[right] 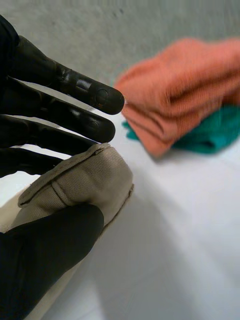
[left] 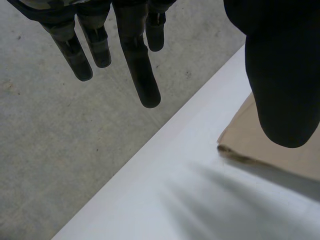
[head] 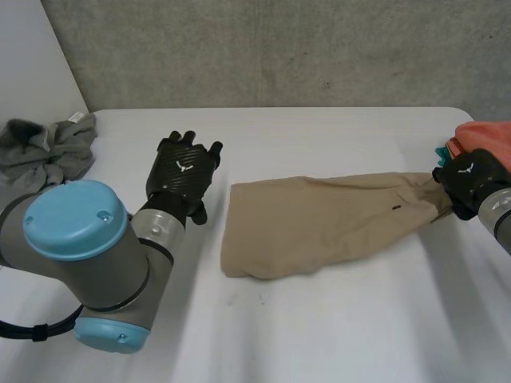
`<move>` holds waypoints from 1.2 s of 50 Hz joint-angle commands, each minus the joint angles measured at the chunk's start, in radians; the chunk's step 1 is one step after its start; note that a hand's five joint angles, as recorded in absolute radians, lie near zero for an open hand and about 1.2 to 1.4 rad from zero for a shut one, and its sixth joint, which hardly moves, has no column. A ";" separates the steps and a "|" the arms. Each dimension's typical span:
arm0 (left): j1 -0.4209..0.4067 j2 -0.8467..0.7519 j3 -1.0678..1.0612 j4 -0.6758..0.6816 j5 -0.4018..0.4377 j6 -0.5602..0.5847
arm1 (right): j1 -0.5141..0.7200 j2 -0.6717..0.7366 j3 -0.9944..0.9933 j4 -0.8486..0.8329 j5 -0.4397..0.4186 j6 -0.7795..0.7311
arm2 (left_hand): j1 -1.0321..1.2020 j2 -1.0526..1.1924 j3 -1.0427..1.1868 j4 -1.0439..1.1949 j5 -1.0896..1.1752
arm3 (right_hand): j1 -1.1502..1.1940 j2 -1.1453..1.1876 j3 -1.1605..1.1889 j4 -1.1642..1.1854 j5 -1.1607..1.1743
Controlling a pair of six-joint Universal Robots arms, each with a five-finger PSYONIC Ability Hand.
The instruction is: Fold the laundry.
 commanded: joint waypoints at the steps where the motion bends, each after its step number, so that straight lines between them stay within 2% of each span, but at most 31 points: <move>1: 0.009 0.028 -0.029 -0.001 -0.001 -0.002 | 0.128 -0.006 -0.083 -0.021 -0.020 -0.130 | -0.028 -0.739 -0.041 -0.030 -0.046 | 0.730 0.235 0.222 0.209 0.273; 3: 0.014 0.035 -0.032 0.001 -0.001 -0.002 | 0.202 -0.002 -0.115 -0.030 -0.043 -0.138 | -0.028 -0.739 -0.041 -0.030 -0.046 | 0.730 0.235 0.222 0.209 0.273; 6: 0.026 0.045 -0.033 0.001 -0.005 -0.002 | 0.319 0.026 -0.166 -0.064 -0.126 -0.138 | -0.028 -0.739 -0.041 -0.030 -0.046 | 0.730 0.235 0.222 0.209 0.273; 7: 0.031 0.048 -0.033 0.001 -0.005 -0.002 | 0.368 0.066 -0.184 -0.086 -0.181 -0.141 | -0.028 -0.739 -0.041 -0.030 -0.046 | 0.730 0.235 0.222 0.209 0.273; 11: 0.048 0.055 -0.033 0.002 -0.008 -0.002 | 0.475 0.148 -0.209 -0.124 -0.310 -0.144 | -0.028 -0.739 -0.041 -0.030 -0.046 | 0.730 0.235 0.222 0.209 0.273; 15: 0.057 0.060 -0.033 0.002 -0.011 -0.002 | 0.573 0.231 -0.217 -0.132 -0.411 -0.144 | -0.028 -0.739 -0.041 -0.030 -0.046 | 0.730 0.235 0.222 0.209 0.273; 17: 0.062 0.060 -0.035 0.002 -0.011 -0.004 | 0.606 0.264 -0.220 -0.130 -0.434 -0.147 | -0.028 -0.739 -0.041 -0.030 -0.046 | 0.730 0.235 0.222 0.209 0.273; 20: 0.062 0.058 -0.033 0.002 -0.010 -0.002 | 0.638 0.308 -0.225 -0.121 -0.421 -0.146 | -0.028 -0.739 -0.041 -0.030 -0.046 | 0.730 0.235 0.222 0.209 0.273; 21: 0.063 0.058 -0.030 0.002 -0.008 -0.002 | 0.640 0.310 -0.225 -0.121 -0.411 -0.141 | -0.028 -0.739 -0.041 -0.030 -0.046 | 0.507 0.013 0.000 -0.014 0.050; 22: 0.063 0.058 -0.029 0.004 -0.007 -0.002 | 0.640 0.302 -0.225 -0.120 -0.381 -0.126 | -0.028 -0.739 -0.041 -0.030 -0.046 | -0.187 -0.681 -0.694 -0.708 -0.644; 23: 0.063 0.058 -0.024 0.004 -0.007 -0.002 | 0.640 0.296 -0.222 -0.118 -0.358 -0.118 | -0.028 -0.739 -0.041 -0.030 -0.046 | -0.492 -0.986 -0.999 -1.013 -0.949; 26: 0.065 0.058 -0.003 0.012 -0.004 -0.002 | 0.638 0.256 -0.221 -0.116 -0.277 -0.033 | -0.028 -0.739 -0.041 -0.030 -0.046 | -0.492 -0.986 -0.999 -1.013 -0.949; 29: 0.055 0.052 0.051 0.012 -0.004 0.001 | 0.614 0.204 -0.212 -0.120 -0.256 0.110 | -0.028 -0.739 -0.041 -0.030 -0.046 | -0.492 -0.986 -0.999 -1.013 -0.949; 30: 0.054 0.051 0.063 0.012 -0.004 0.001 | 0.582 0.161 -0.206 -0.124 -0.244 0.237 | -0.028 -0.739 -0.041 -0.030 -0.046 | -0.492 -0.986 -0.999 -1.013 -0.949; 32: 0.046 0.046 0.101 0.007 -0.008 0.001 | 0.552 0.112 -0.195 -0.130 -0.233 0.371 | -0.028 -0.739 -0.041 -0.030 -0.046 | -0.492 -0.986 -0.999 -1.013 -0.949; 33: 0.042 0.045 0.112 0.004 -0.008 0.001 | 0.525 0.065 -0.191 -0.135 -0.214 0.505 | -0.028 -0.739 -0.041 -0.030 -0.046 | -0.492 -0.986 -0.999 -1.013 -0.949; 38: 0.009 0.023 0.135 0.004 -0.007 -0.001 | 0.417 0.012 -0.221 -0.104 -0.129 0.808 | -0.028 -0.739 -0.041 -0.030 -0.046 | -0.492 -0.986 -0.999 -1.013 -0.949; 41: -0.020 0.009 0.135 0.004 -0.007 -0.001 | 0.361 0.070 -0.272 -0.049 -0.124 0.836 | -0.028 -0.739 -0.041 -0.030 -0.046 | -0.492 -0.986 -0.999 -1.013 -0.949; 48: -0.032 -0.018 0.120 0.004 -0.011 -0.002 | 0.366 0.276 -0.507 0.120 -0.147 0.825 | -0.028 -0.739 -0.041 -0.030 -0.046 | -0.299 -0.794 -0.807 -0.821 -0.757; 53: -0.032 -0.023 0.108 0.002 -0.013 -0.002 | 0.370 0.380 -0.614 0.150 -0.180 0.828 | -0.028 -0.739 -0.041 -0.030 -0.046 | -0.217 -0.712 -0.725 -0.739 -0.674; 60: -0.029 -0.024 0.094 0.002 -0.011 -0.004 | 0.400 0.486 -0.714 0.160 -0.189 0.827 | -0.028 -0.739 -0.041 -0.030 -0.046 | -0.214 -0.709 -0.722 -0.736 -0.671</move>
